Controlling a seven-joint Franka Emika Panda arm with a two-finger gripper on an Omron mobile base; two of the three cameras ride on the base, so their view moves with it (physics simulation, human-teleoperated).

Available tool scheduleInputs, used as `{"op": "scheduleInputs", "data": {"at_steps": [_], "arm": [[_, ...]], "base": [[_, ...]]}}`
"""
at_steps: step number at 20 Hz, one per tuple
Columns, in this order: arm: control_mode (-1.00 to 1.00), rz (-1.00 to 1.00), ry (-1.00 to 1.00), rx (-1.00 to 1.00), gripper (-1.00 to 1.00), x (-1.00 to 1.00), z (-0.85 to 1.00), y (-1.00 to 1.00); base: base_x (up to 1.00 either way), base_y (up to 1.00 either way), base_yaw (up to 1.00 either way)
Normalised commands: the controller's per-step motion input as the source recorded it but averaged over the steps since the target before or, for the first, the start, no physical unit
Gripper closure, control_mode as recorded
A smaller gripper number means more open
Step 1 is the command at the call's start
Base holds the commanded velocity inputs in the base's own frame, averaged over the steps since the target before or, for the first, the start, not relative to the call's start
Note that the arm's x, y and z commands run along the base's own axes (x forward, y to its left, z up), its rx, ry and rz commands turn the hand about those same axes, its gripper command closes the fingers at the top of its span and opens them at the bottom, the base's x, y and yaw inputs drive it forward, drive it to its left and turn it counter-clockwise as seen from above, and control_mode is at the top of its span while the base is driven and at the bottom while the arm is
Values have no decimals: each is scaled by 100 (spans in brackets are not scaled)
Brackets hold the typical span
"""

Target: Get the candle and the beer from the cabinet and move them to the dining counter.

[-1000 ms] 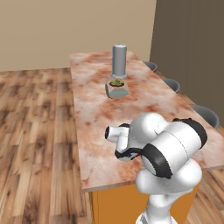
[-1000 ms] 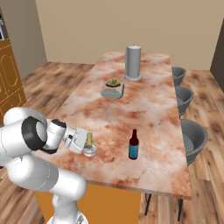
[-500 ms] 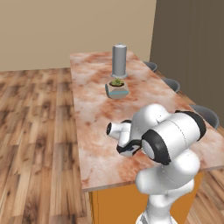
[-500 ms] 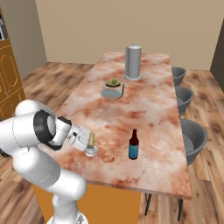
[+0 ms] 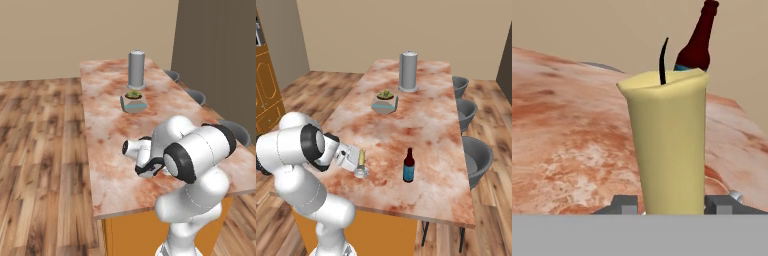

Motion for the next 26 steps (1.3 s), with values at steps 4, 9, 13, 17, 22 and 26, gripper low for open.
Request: {"op": "scheduleInputs", "data": {"at_steps": [4,9,13,17,22,26], "arm": [[-100,1,-20,2,100,-17,-53,-1],[-100,0,-26,4,100,-15,-49,0],[-100,0,-33,3,100,-19,-49,2],[-100,0,-38,0,100,-16,-38,8],[-100,0,-28,2,100,-29,-49,12],[-100,0,-22,4,100,-26,-48,5]], "base": [[0,0,0],[0,0,0],[0,0,0],[0,0,0],[0,0,0],[0,0,0]]}}
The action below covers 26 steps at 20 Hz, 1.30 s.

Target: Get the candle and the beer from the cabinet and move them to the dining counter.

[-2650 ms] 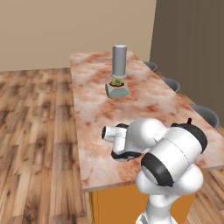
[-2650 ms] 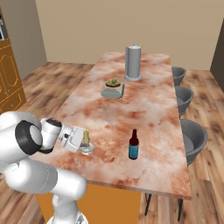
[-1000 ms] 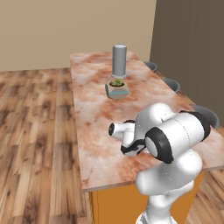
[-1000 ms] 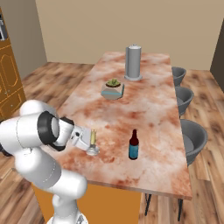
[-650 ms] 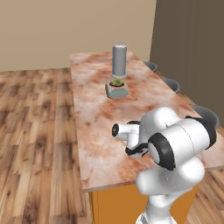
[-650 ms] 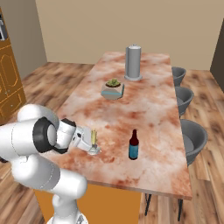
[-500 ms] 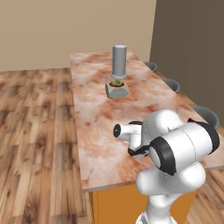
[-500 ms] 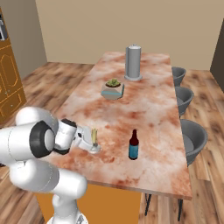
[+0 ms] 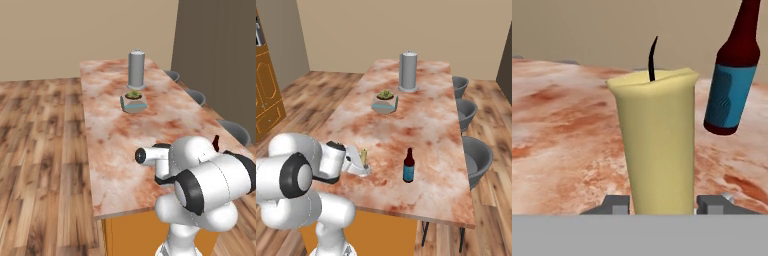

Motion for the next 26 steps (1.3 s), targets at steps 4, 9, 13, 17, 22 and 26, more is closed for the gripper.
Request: {"op": "scheduleInputs", "data": {"at_steps": [4,9,13,17,22,26], "arm": [[-100,0,-14,3,100,-23,-53,4],[-100,0,-10,2,100,-19,-52,8],[-100,0,-8,0,-100,-18,-60,24],[-100,-2,-12,0,-100,-23,-58,31],[-100,-4,-16,0,-100,-30,-53,23],[-100,-5,-21,0,-100,-31,-45,16]], "base": [[0,0,0],[0,0,0],[0,0,0],[0,0,0],[0,0,0],[0,0,0]]}}
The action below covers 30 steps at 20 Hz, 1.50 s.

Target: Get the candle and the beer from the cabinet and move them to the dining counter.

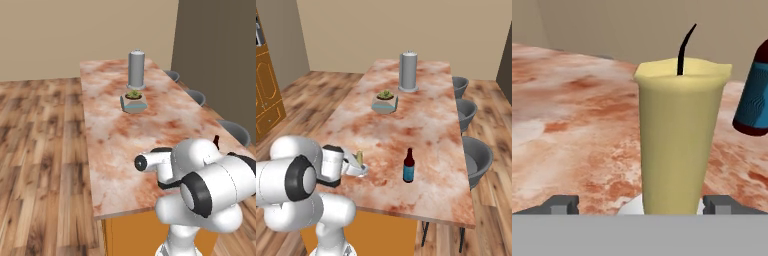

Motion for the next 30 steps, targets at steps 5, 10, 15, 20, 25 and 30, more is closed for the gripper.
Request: {"op": "scheduleInputs", "data": {"at_steps": [5,10,15,20,25,30], "arm": [[-100,-6,-21,0,-100,-33,-44,22],[-100,-8,-20,0,-100,-22,-25,14],[-100,-11,-8,0,-100,-11,-4,5],[-100,-7,-7,0,-100,-27,-9,-3],[-100,-5,-15,0,-100,-23,-3,-1],[-100,-3,-17,0,-100,-24,2,7]], "base": [[0,0,0],[0,0,0],[0,0,0],[0,0,0],[0,0,0],[0,0,0]]}}
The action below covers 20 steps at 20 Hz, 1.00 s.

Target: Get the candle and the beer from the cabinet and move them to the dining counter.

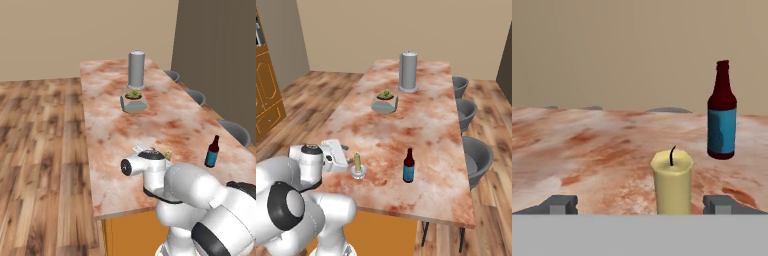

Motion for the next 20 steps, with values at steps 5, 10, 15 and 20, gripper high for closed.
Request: {"op": "scheduleInputs", "data": {"at_steps": [5,10,15,20], "arm": [[-100,-2,-4,6,-100,-39,13,2],[-100,-2,11,9,-100,-46,31,0],[-100,0,14,4,-100,-50,35,-6],[-100,0,12,0,-100,-52,36,-16]], "base": [[0,0,0],[0,0,0],[0,0,0],[0,0,0]]}}
